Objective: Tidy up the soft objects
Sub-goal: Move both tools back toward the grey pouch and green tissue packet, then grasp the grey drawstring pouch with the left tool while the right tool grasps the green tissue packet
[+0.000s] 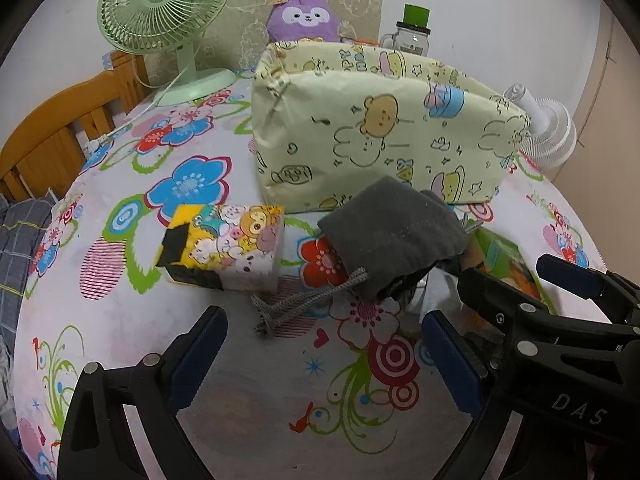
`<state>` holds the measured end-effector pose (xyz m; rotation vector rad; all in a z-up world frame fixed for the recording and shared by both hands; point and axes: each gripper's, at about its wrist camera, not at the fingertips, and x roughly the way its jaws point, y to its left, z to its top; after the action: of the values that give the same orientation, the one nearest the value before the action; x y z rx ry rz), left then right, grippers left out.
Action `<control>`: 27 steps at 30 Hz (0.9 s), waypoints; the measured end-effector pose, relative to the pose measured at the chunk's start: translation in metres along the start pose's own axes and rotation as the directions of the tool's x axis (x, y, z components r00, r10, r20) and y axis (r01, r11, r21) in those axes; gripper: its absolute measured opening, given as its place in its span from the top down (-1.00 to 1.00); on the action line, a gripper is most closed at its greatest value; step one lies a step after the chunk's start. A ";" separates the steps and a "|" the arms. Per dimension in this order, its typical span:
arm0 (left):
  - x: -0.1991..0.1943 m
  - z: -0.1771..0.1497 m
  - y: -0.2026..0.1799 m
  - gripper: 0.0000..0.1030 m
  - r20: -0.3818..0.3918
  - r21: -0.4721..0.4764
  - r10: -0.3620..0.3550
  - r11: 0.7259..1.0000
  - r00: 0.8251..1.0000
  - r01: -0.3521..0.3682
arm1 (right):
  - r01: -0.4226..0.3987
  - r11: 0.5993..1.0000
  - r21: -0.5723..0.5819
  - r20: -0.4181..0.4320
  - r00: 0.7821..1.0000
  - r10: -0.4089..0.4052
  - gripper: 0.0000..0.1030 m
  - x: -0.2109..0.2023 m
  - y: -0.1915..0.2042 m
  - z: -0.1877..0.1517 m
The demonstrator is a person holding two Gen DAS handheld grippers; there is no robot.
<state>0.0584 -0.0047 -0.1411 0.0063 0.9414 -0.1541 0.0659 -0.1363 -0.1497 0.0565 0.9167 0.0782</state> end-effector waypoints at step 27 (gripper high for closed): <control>0.016 0.024 -0.040 -0.92 0.006 0.053 -0.044 0.998 0.999 0.044 | 0.032 0.998 0.054 0.051 0.998 -0.035 -0.21 -0.009 -0.040 0.006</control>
<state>0.0813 -0.0479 -0.1376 0.0340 0.9302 -0.2200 0.0674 -0.1774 -0.1426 0.0924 0.8676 0.0210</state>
